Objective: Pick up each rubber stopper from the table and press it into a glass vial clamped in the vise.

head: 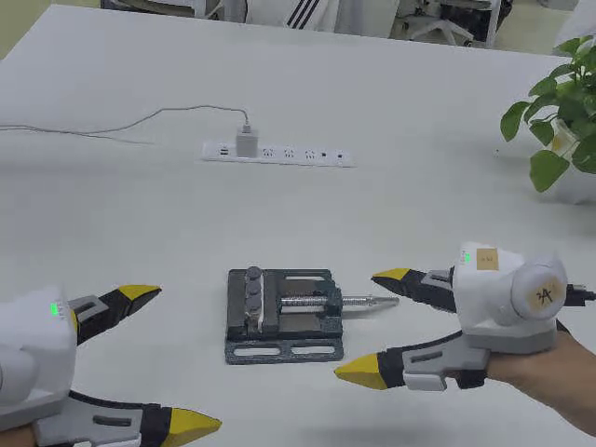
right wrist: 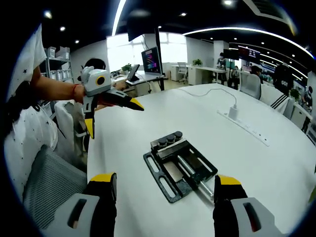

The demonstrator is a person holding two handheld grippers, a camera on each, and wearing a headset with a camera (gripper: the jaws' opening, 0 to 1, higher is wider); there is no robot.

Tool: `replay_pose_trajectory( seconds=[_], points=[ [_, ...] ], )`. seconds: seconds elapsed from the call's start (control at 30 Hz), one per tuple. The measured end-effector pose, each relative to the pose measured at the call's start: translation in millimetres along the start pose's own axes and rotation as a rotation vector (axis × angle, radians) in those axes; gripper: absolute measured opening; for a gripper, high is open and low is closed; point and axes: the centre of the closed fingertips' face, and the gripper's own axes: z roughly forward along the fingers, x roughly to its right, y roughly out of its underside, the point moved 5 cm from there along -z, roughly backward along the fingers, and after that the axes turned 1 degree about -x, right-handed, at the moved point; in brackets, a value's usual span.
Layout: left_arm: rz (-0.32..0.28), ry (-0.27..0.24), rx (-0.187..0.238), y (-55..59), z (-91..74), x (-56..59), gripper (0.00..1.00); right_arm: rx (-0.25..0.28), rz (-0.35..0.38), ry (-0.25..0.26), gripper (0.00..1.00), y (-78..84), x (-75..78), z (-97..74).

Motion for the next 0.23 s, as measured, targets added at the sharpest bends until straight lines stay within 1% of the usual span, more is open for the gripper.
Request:
replay_pose_trajectory(
  seconds=[0.23],
  points=[
    [0.005, 0.002, -0.001, -0.9, 0.8, -0.4, 0.99, 0.007, -0.007, 0.003, 0.79, -3.7, 0.9, -1.9]
  ],
)
